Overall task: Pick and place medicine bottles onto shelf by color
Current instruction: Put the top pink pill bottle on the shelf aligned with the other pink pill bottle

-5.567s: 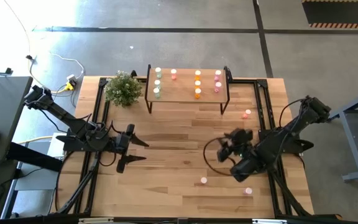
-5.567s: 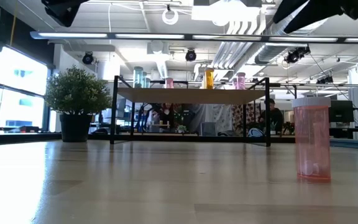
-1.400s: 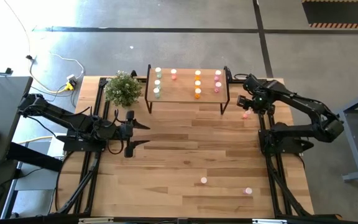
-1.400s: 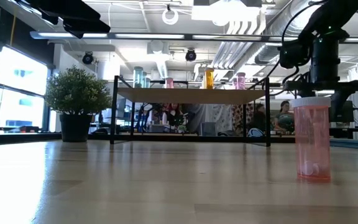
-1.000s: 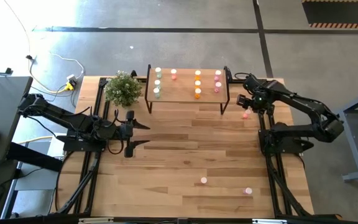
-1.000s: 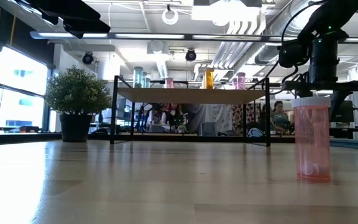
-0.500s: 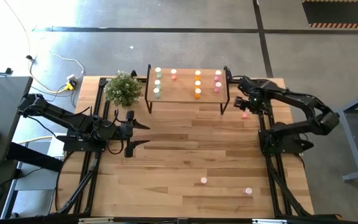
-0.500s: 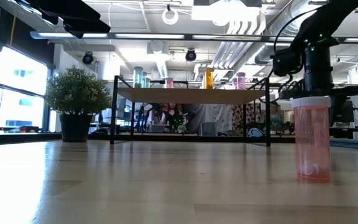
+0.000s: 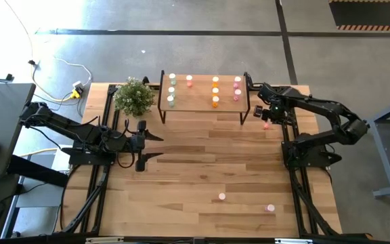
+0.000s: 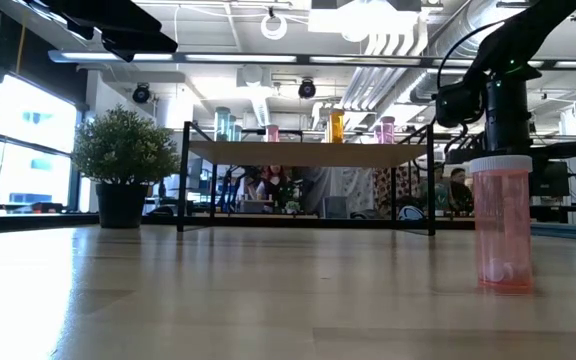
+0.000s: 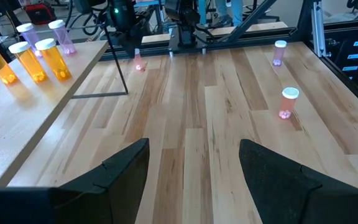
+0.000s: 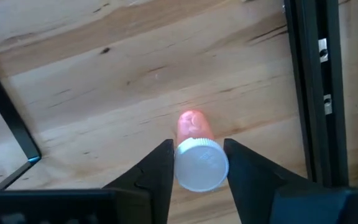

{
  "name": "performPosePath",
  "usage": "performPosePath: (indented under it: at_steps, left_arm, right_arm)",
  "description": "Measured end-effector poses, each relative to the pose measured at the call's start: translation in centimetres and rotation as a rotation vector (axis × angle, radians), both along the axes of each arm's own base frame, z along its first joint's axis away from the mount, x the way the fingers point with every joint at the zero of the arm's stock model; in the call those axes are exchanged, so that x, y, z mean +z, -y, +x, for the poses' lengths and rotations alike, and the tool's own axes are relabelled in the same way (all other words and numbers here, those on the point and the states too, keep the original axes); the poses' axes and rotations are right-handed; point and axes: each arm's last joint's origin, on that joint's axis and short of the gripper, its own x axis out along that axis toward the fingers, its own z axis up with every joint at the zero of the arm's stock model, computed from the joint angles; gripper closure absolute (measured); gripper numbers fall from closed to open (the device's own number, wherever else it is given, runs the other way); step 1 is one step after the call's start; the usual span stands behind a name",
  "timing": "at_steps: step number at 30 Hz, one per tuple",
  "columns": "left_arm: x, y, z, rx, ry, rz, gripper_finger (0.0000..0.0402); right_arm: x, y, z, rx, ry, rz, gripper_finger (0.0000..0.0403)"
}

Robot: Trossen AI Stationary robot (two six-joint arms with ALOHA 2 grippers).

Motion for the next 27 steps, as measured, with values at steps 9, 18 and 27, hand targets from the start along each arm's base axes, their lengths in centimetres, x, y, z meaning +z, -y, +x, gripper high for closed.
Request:
performPosePath:
  at_steps: [9,18,27]
  left_arm:
    - [0.0,0.0,0.0,0.0,0.0,0.0,0.0161]
    - [0.0,0.0,0.0,0.0,0.001,-0.001,0.0161]
    - [0.0,0.0,0.0,0.003,0.002,-0.007,0.0161]
  right_arm:
    - [0.0,-0.3,-0.2,0.047,-0.017,0.026,0.0287]
    - [1.5,-1.4,-0.4,0.102,0.028,-0.014,0.0288]
    - [3.7,-4.0,-0.9,0.167,0.107,-0.083,0.0289]
